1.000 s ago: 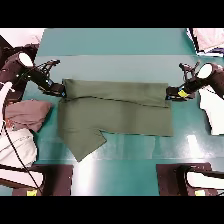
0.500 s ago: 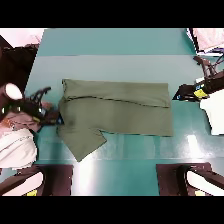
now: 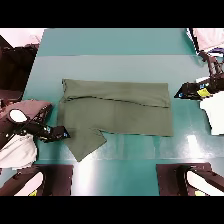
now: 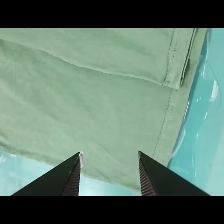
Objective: Fold the shirts.
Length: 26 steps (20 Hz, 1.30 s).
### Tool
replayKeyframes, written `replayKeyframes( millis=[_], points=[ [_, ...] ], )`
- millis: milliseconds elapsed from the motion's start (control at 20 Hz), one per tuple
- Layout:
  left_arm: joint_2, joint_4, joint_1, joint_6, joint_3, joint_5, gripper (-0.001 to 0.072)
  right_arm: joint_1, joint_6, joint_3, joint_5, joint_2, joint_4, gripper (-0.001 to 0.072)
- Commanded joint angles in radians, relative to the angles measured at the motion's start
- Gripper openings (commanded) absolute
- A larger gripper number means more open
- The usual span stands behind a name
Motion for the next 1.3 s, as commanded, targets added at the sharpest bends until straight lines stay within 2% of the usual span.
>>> replayKeyframes(
  millis=[0,100,150,200,250,400,500,700,850,1050,1100,1150,1250],
  points=[
    [0.003,-0.023,0.000,-0.005,-0.035,0.059,0.0602,0.000,0.000,0.000,0.000,0.002,0.001,0.0407],
    [0.002,-0.051,0.000,-0.004,-0.037,0.077,0.0600,0.000,0.000,0.000,0.007,0.003,0.001,0.0407],
    [0.002,-0.061,0.000,-0.004,-0.037,0.085,0.0533,0.000,0.000,0.000,0.021,0.003,0.001,0.0406],
    [0.002,-0.065,0.000,-0.003,-0.035,0.087,0.0220,-0.001,-0.001,0.000,0.044,0.003,-0.002,0.0406],
    [0.002,-0.067,0.000,-0.003,-0.032,0.086,0.0026,-0.008,-0.004,-0.001,0.068,0.003,-0.008,0.0407],
    [0.006,-0.069,0.000,0.002,-0.002,0.058,0.0026,-0.067,-0.021,-0.021,0.141,0.009,-0.007,0.0407],
    [0.008,-0.069,0.000,0.019,0.034,0.038,0.0026,-0.136,-0.029,-0.128,0.127,0.049,-0.007,0.0406],
    [0.008,-0.085,0.000,0.024,0.085,0.029,0.0026,-0.289,-0.080,-0.446,0.019,0.127,-0.002,0.0406],
    [0.007,-0.111,0.000,0.031,0.086,0.031,0.0026,-0.345,-0.147,-0.616,-0.084,0.118,0.065,0.0407],
    [0.007,-0.111,0.000,0.031,0.086,0.023,0.0026,-0.345,-0.182,-0.692,-0.174,0.038,0.159,0.0407],
    [0.007,-0.110,0.000,0.031,0.086,0.018,0.0026,-0.345,-0.182,-0.691,-0.187,0.020,0.165,0.0395],
    [0.007,-0.110,0.000,0.031,0.086,0.013,0.0026,-0.345,-0.182,-0.691,-0.193,0.006,0.172,0.0342],
    [0.007,-0.111,0.000,0.031,0.086,0.010,0.0026,-0.345,-0.183,-0.691,-0.195,-0.015,0.184,0.0327]
  ],
)
